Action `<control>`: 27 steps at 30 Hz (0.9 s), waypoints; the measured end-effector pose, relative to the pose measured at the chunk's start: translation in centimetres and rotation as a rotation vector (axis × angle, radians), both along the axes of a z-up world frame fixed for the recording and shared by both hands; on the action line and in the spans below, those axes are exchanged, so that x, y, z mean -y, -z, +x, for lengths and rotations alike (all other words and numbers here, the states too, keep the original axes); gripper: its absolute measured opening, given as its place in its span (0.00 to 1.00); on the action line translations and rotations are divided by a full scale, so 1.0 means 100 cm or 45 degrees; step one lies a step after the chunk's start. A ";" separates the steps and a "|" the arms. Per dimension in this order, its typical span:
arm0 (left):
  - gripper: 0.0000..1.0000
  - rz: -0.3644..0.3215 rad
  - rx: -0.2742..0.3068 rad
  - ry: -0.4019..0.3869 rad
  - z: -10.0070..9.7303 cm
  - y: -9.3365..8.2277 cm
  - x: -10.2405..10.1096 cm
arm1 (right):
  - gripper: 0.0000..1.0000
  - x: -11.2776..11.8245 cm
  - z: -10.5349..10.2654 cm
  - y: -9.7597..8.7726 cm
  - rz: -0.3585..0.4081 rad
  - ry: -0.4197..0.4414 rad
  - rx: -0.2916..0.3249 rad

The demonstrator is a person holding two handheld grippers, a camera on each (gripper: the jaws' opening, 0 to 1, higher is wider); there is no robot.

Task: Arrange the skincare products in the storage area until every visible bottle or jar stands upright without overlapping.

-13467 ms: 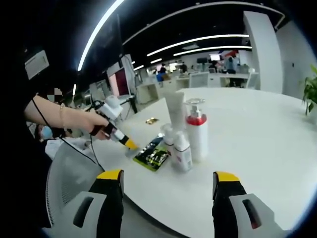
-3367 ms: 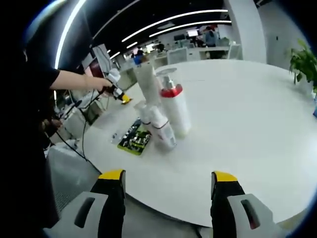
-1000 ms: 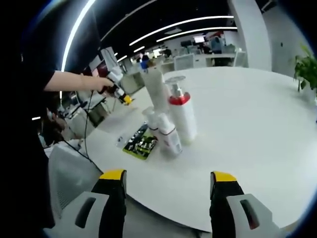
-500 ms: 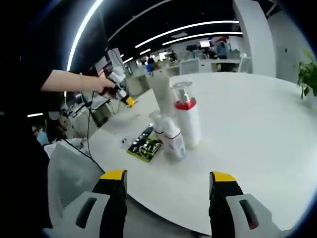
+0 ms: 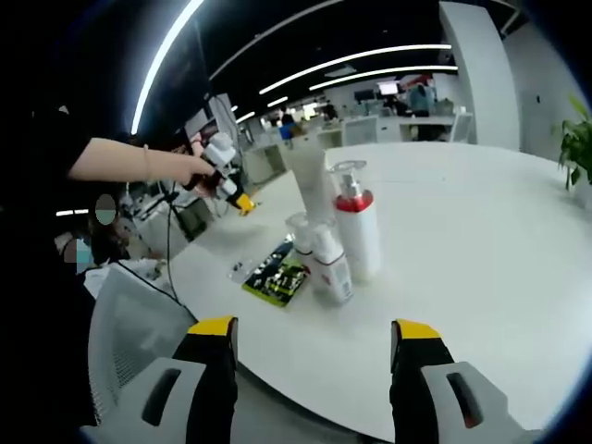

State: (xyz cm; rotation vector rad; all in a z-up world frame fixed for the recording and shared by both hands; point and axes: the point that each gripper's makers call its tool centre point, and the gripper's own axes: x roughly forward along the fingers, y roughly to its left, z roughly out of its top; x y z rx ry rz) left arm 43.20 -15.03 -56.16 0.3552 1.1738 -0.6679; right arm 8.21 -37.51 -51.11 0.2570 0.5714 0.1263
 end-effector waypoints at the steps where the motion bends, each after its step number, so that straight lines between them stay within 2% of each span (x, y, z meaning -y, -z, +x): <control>1: 0.38 0.000 0.000 0.000 -0.001 0.000 0.000 | 0.69 -0.001 0.000 0.000 -0.002 -0.004 0.002; 3: 0.38 0.000 0.001 0.007 -0.009 -0.001 0.001 | 0.69 -0.001 0.000 -0.001 -0.003 -0.008 0.006; 4: 0.38 -0.002 -0.002 0.007 -0.006 0.000 0.003 | 0.69 -0.001 0.000 -0.001 -0.005 -0.010 0.009; 7: 0.38 -0.005 -0.002 0.005 -0.024 -0.002 0.006 | 0.69 -0.002 0.000 -0.003 -0.005 -0.014 0.018; 10: 0.38 -0.004 -0.014 0.012 -0.030 0.001 0.007 | 0.69 -0.002 0.001 -0.004 -0.007 -0.017 0.022; 14: 0.38 -0.010 -0.040 0.022 -0.034 0.011 0.013 | 0.69 -0.003 0.001 -0.005 -0.009 -0.025 0.027; 21: 0.38 -0.020 -0.069 0.039 -0.060 0.020 0.028 | 0.69 -0.008 0.000 -0.006 -0.012 -0.049 0.027; 24: 0.38 -0.019 -0.087 0.045 -0.058 0.030 0.030 | 0.69 -0.009 0.000 -0.006 -0.012 -0.053 0.027; 27: 0.38 -0.023 -0.091 0.045 -0.068 0.031 0.039 | 0.69 -0.010 -0.001 -0.006 -0.012 -0.054 0.029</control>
